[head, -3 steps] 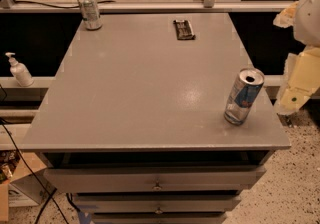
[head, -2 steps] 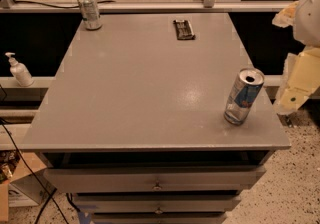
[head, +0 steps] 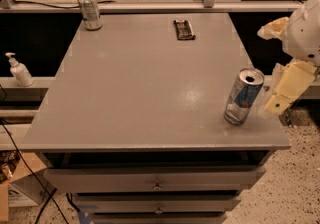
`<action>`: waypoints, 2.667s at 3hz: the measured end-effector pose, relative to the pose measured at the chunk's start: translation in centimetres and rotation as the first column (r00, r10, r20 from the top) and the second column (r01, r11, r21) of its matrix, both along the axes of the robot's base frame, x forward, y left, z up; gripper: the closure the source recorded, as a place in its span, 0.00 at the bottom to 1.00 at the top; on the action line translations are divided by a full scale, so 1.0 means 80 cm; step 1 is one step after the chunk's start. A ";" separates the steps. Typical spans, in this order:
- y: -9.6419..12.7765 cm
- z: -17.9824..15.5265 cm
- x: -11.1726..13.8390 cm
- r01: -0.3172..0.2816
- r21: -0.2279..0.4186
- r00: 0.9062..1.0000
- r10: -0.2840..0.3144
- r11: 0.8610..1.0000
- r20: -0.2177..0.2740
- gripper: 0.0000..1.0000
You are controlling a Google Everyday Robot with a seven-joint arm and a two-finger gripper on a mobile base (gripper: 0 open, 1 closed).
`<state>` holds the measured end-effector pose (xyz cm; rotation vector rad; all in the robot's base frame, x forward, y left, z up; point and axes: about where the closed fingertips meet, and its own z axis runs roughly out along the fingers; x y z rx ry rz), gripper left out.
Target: Move redbull can near 7up can
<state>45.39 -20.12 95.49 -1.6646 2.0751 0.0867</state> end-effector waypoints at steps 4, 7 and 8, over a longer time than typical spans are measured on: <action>-0.002 -0.066 0.024 0.086 0.163 0.996 -0.080 0.983 -0.039 0.18; 0.049 -0.052 0.067 0.021 0.231 1.000 -0.019 0.973 -0.009 0.88; 0.081 -0.028 0.107 -0.046 0.233 0.999 0.038 0.971 0.038 1.00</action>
Offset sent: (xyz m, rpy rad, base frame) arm 0.0153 -0.0118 -0.0430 0.1609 0.0359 -0.0976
